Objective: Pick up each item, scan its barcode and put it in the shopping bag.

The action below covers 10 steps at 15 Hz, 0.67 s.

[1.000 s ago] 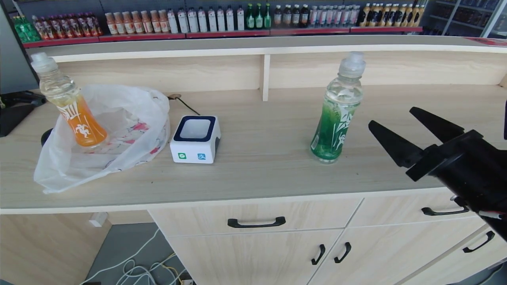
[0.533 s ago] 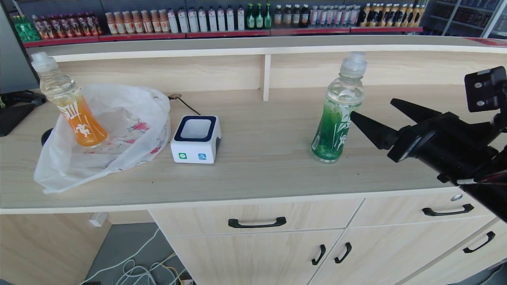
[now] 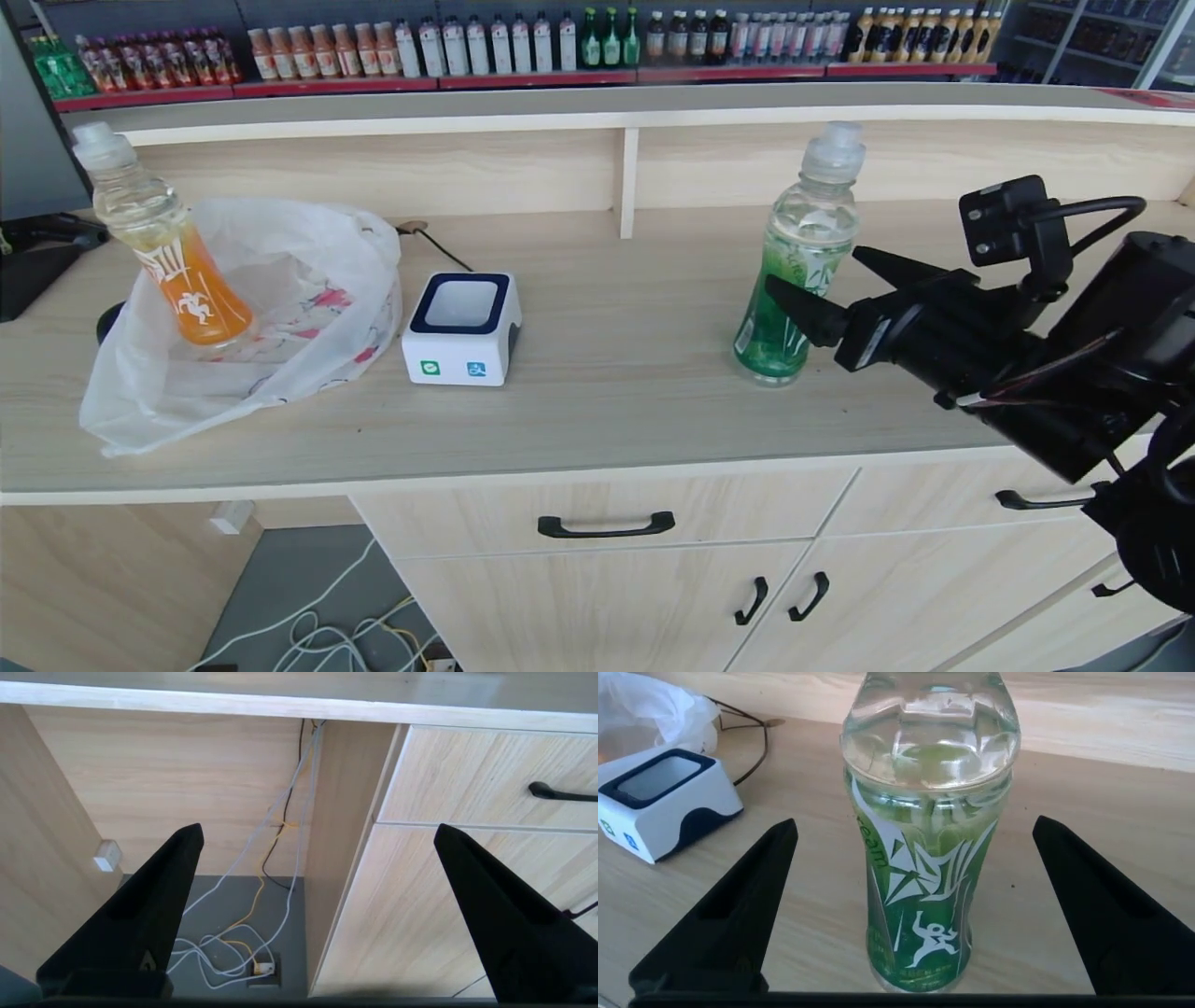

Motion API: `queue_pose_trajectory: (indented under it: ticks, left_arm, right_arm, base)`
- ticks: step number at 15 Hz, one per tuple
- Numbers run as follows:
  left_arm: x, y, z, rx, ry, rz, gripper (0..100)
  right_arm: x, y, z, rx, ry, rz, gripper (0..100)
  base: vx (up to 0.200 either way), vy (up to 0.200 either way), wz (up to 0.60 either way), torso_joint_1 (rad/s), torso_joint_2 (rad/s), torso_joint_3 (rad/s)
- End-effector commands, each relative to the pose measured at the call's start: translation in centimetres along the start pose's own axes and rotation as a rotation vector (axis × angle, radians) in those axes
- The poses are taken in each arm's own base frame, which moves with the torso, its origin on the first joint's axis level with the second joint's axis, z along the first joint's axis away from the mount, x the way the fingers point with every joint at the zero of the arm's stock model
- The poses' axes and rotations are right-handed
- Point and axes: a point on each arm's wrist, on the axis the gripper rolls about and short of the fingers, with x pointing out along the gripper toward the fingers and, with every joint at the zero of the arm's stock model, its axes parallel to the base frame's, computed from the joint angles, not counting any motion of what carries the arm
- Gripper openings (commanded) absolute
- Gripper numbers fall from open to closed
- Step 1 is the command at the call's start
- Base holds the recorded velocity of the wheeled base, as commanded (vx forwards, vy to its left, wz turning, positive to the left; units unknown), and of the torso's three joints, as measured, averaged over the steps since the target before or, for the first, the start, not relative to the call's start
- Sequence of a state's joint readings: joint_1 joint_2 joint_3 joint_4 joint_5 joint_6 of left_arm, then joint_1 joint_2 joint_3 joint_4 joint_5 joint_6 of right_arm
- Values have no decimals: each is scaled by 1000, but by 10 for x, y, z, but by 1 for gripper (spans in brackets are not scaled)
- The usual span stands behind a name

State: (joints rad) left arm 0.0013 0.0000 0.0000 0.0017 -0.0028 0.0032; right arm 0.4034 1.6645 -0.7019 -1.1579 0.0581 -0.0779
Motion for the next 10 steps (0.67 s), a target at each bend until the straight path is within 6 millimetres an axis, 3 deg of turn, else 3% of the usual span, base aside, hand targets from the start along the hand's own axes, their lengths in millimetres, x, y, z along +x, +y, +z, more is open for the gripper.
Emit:
queue_pose_trajectory:
  ticks: [1, 10]
  left_arm:
    - [0, 0, 0, 0, 0, 0, 100]
    - [0, 0, 0, 0, 0, 0, 100]
  right_arm:
    - [10, 0, -12, 0, 30, 1, 100]
    - [39, -5, -15, -7, -1, -15, 100]
  base:
    - [0, 0, 0, 0, 0, 0]
    - [0, 0, 0, 0, 0, 0]
